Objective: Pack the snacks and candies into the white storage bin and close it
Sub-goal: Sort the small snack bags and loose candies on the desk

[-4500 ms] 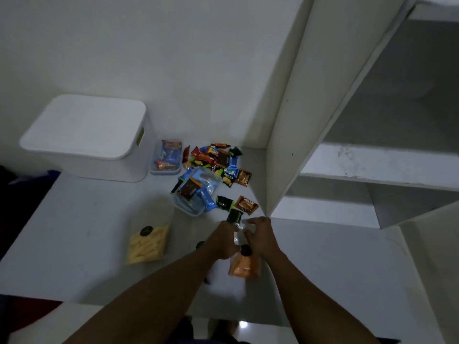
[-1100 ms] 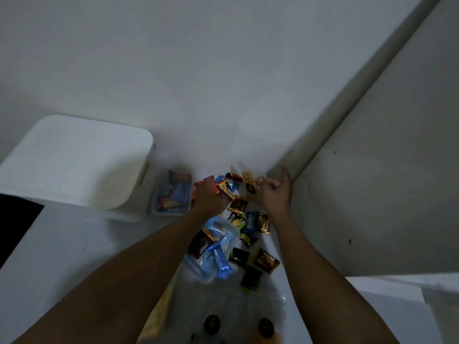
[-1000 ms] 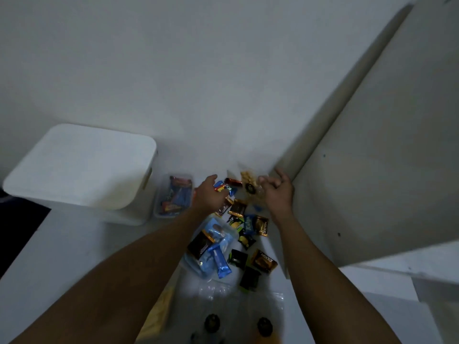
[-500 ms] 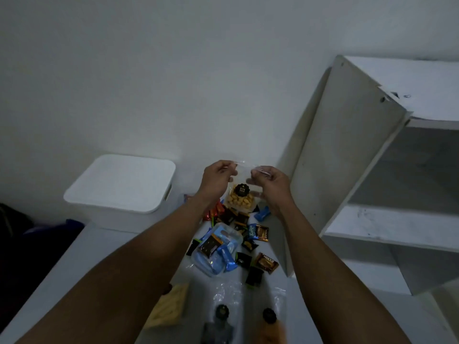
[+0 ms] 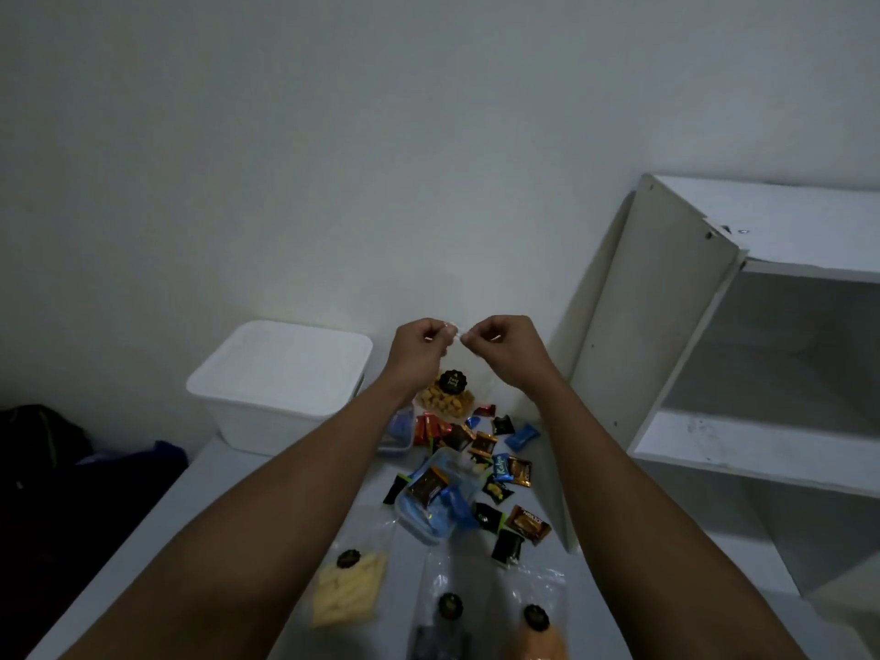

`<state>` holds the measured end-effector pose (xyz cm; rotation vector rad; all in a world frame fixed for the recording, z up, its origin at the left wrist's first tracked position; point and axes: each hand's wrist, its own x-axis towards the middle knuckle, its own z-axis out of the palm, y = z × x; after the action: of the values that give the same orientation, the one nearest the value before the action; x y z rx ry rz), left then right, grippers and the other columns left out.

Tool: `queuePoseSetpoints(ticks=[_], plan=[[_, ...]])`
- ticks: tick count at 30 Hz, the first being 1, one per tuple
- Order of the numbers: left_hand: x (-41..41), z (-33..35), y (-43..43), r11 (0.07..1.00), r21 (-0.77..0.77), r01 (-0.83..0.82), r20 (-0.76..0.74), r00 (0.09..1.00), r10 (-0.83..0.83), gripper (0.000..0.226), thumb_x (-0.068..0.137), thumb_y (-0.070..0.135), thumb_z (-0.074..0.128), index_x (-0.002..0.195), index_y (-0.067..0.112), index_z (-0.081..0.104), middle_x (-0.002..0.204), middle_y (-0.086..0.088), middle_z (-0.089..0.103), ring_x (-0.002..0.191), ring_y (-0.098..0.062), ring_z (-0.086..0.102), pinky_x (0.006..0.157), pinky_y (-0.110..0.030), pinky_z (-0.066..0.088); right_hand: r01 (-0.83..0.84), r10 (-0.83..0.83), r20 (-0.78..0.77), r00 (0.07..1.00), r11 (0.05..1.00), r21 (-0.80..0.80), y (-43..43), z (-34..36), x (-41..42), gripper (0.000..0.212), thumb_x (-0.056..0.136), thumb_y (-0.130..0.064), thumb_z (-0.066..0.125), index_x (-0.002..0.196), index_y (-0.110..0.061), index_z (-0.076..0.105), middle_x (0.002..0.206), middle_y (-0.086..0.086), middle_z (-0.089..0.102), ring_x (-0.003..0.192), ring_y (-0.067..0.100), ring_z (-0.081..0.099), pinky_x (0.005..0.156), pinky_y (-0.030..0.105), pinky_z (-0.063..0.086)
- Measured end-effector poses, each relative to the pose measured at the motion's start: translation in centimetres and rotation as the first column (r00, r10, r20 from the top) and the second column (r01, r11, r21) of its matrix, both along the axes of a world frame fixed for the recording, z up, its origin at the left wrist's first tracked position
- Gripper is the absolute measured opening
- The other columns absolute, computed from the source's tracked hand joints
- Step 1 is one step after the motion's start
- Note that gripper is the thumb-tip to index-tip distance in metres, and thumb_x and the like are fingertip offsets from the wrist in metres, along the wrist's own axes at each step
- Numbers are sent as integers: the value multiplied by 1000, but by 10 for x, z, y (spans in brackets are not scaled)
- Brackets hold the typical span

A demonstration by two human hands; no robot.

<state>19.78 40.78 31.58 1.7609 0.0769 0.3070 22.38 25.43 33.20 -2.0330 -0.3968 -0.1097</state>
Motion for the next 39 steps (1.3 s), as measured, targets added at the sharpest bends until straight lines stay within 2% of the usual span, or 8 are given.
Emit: queuePoseSetpoints(ticks=[5,11,17,22,26,30,33,39], plan=[[-6,18,29,999,42,32,52,998,-35,18,99,19,57,98,7,71,97,-10,70,81,-15,60,80,-32,51,-25,31,51,998,993,-119,35,24,-7,21,93,-27,65,84,-9,72,73,3,68,60,5,56,57,21,42],[-13,34,80,997,75,15,117,993,-23,17,99,17,56,99,8,70,87,6,66,79,-2,59,75,-19,46,0,5,93,996,998,-62,91,36,-19,19,95,-27,63,86,-12,70,79,3,69,76,18,64,65,25,46],[-16,36,130,998,15,59,118,991,-60,16,98,20,57,100,10,70,94,0,68,82,-10,60,80,-26,49,44,-41,75,996,998,-33,130,39,-23,16,92,-25,67,87,-11,72,76,-5,68,73,7,62,70,24,46],[-16,40,161,985,-63,158,25,987,-156,13,96,23,60,96,16,71,94,3,67,79,-14,58,69,-28,48,55,-56,20,998,998,9,153,44,-33,18,94,-21,64,90,-5,71,77,5,69,66,8,60,63,21,44],[-16,42,172,971,-52,234,-4,972,-235,11,93,23,65,84,22,72,91,7,69,78,-15,57,71,-33,48,70,-70,28,997,998,3,163,47,-39,18,94,-18,62,91,-3,71,76,4,68,65,8,60,59,17,44],[-18,42,175,967,-82,243,-2,970,-244,10,94,24,64,87,20,70,88,3,65,80,-16,56,74,-35,48,103,-101,45,994,994,-22,167,50,-41,19,93,-17,63,92,-1,72,78,7,70,61,3,60,56,14,45],[-19,42,173,964,-87,251,2,968,-252,13,97,21,58,92,17,69,85,3,62,80,-16,53,74,-32,47,102,-98,51,994,992,-75,173,50,-41,23,96,-19,58,91,-1,70,79,9,69,52,-4,54,52,13,41],[-17,46,174,974,-49,219,40,975,-217,14,99,19,56,100,11,67,86,6,61,77,-6,53,67,-21,43,85,-79,72,994,993,-81,178,48,-38,23,98,-23,56,91,-5,68,78,7,69,68,9,62,63,22,44]])
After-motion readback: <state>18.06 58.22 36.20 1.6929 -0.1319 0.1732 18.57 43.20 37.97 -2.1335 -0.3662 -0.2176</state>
